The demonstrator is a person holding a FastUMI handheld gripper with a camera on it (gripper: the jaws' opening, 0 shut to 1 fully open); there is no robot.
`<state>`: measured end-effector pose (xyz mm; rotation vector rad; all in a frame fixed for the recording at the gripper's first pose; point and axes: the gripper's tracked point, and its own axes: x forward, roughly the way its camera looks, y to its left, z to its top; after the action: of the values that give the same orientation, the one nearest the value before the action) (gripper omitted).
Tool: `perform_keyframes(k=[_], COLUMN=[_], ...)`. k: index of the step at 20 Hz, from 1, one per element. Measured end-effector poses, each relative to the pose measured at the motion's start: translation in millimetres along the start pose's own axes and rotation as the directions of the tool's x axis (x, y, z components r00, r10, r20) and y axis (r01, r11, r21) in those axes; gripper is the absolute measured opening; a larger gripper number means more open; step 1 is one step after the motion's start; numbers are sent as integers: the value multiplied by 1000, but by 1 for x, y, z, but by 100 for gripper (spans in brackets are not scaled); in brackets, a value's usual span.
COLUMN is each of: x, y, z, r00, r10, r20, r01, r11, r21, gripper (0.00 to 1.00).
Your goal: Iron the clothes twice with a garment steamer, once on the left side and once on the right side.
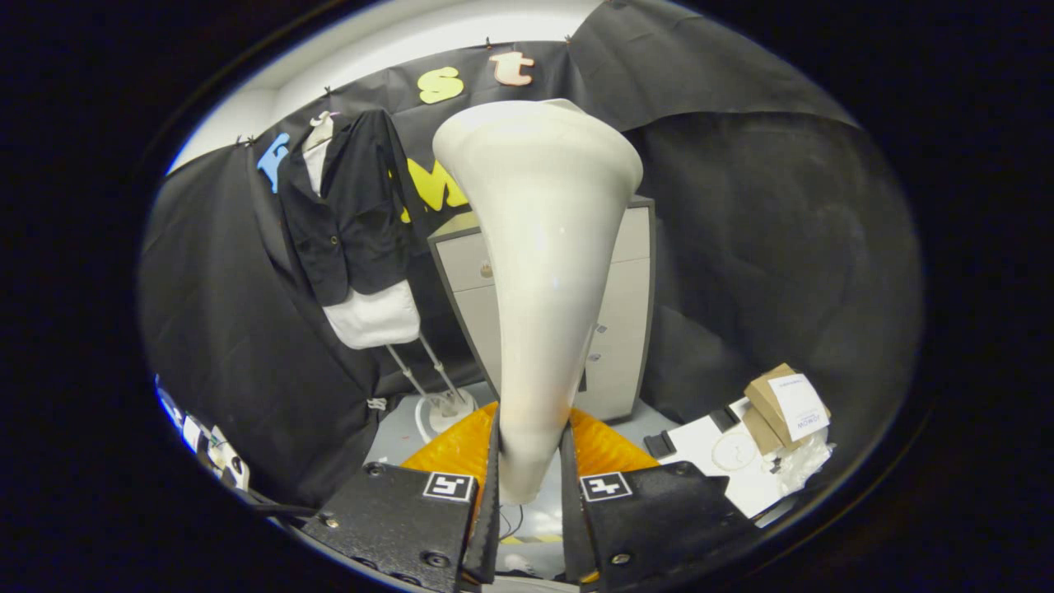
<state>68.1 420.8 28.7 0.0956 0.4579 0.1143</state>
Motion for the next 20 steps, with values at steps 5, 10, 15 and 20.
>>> perform_keyframes(k=[5, 10, 15, 20], x=[-5, -5, -2, 2], y=[-1, -3, -8, -14], z=[0, 0, 4, 8], r00=[1000, 1000, 1000, 999], r10=[15, 28, 27, 40], r20=[-4, -4, -8, -17], r01=[-15, -28, -27, -40], r11=[1000, 1000, 1000, 999], r21=[-2, -2, 7, 8], gripper=[34, 34, 34, 34])
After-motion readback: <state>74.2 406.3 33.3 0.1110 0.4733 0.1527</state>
